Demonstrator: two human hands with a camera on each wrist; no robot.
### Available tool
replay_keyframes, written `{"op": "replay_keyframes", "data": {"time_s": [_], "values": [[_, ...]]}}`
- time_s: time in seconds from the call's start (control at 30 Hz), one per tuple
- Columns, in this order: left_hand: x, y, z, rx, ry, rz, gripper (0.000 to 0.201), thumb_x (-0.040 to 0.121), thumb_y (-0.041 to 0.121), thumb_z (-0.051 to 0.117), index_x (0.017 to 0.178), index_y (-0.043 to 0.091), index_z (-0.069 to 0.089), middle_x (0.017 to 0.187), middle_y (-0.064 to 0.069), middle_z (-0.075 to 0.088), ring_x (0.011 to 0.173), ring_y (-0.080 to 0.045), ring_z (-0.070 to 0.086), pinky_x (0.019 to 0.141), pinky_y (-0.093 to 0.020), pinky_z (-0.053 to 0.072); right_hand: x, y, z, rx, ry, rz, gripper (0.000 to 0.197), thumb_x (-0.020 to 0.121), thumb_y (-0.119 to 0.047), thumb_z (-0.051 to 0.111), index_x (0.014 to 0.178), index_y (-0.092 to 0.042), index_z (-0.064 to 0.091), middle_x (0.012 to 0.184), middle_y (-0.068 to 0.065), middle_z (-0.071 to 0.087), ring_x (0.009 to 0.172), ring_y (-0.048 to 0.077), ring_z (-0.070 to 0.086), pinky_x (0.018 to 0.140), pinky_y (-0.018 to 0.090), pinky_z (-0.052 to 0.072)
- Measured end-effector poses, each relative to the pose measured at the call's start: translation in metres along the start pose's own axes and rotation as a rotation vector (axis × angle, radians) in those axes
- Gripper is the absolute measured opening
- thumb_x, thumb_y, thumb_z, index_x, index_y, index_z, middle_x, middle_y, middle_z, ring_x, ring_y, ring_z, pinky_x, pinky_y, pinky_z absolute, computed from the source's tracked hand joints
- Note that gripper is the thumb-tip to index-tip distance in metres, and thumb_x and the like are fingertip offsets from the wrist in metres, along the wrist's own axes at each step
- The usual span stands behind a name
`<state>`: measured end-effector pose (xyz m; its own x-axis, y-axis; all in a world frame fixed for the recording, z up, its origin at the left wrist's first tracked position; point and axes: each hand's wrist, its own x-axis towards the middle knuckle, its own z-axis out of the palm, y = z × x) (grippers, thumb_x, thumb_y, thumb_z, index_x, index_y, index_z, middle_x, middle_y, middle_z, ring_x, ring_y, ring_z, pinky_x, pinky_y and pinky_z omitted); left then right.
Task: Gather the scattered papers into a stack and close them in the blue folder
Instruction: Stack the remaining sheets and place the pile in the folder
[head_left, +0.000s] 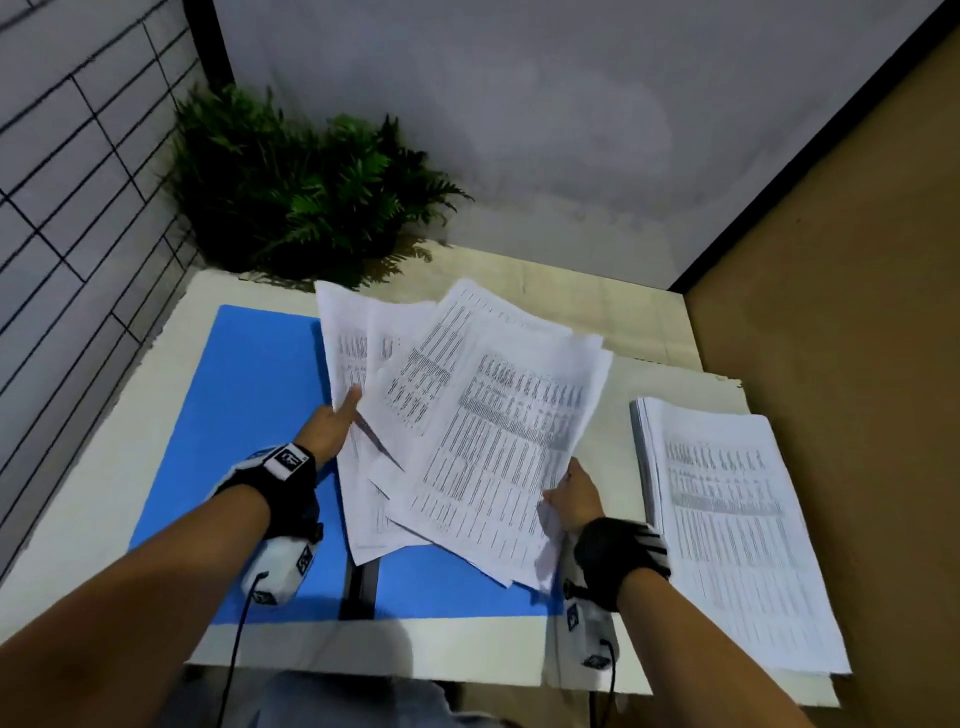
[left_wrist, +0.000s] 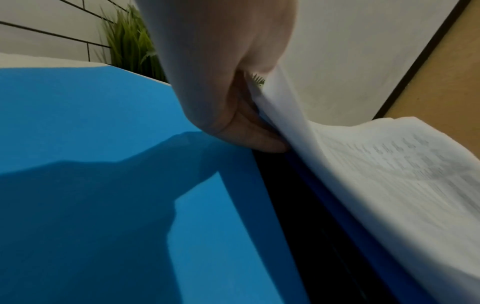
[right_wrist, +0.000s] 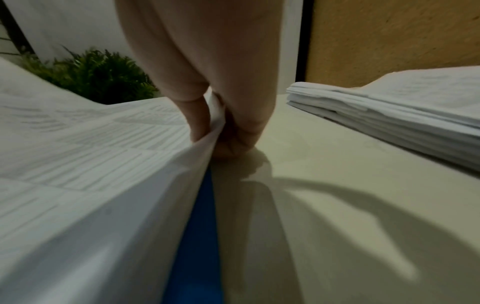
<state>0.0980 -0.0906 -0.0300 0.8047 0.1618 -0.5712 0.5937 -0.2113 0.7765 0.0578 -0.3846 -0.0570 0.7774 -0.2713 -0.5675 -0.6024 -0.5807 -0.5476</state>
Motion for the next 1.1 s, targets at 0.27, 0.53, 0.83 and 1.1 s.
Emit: {"op": "replay_keyframes", "data": {"time_s": [0.27, 0.53, 0.83, 1.1], "values": [[0.022, -0.007, -0.007, -0.565, -0.087, -0.136, 0.049, 0.092, 0.04, 0.042, 0.132, 0.011, 0.047, 0.128, -0.01, 0.055, 0.115, -0.029, 0.054, 0.096, -0.039, 0.042, 0.0, -0.012, -0.016, 0.045, -0.223, -0.089, 0.037, 0.086, 0.017, 0.04, 0.113, -0.007, 0.052, 0.075, -0.001, 0.065, 0.057, -0.003, 0.06, 0.042, 0.004, 0.04], [0.025, -0.027, 0.026, 0.165, -0.193, -0.135, 0.05, 0.073, 0.009, 0.072, 0.117, -0.005, 0.056, 0.121, -0.022, 0.062, 0.109, -0.034, 0.06, 0.097, -0.036, 0.046, 0.004, -0.024, 0.009, -0.084, -0.108, -0.123, 0.063, 0.083, -0.004, 0.064, 0.138, -0.001, 0.034, 0.14, 0.016, 0.047, 0.128, 0.03, 0.047, 0.104, 0.033, 0.039], [-0.013, -0.007, 0.017, 0.022, -0.163, 0.097, 0.053, 0.081, 0.008, 0.065, 0.128, 0.002, 0.043, 0.128, -0.014, 0.053, 0.114, -0.028, 0.051, 0.094, -0.033, 0.038, -0.018, -0.035, -0.004, 0.526, -0.097, -0.137, 0.049, 0.082, 0.006, 0.063, 0.126, -0.003, 0.045, 0.117, 0.005, 0.056, 0.109, 0.022, 0.054, 0.09, 0.031, 0.047], [-0.085, 0.078, -0.028, -0.176, -0.194, 0.423, 0.028, 0.075, -0.004, 0.067, 0.09, 0.018, 0.059, 0.064, 0.024, 0.067, 0.065, 0.007, 0.064, 0.062, -0.007, 0.051, -0.058, -0.083, -0.069, 0.755, -0.014, -0.525, 0.023, 0.07, 0.005, 0.071, 0.082, -0.012, 0.061, 0.061, -0.015, 0.073, 0.061, -0.002, 0.068, 0.061, 0.014, 0.054]]}}
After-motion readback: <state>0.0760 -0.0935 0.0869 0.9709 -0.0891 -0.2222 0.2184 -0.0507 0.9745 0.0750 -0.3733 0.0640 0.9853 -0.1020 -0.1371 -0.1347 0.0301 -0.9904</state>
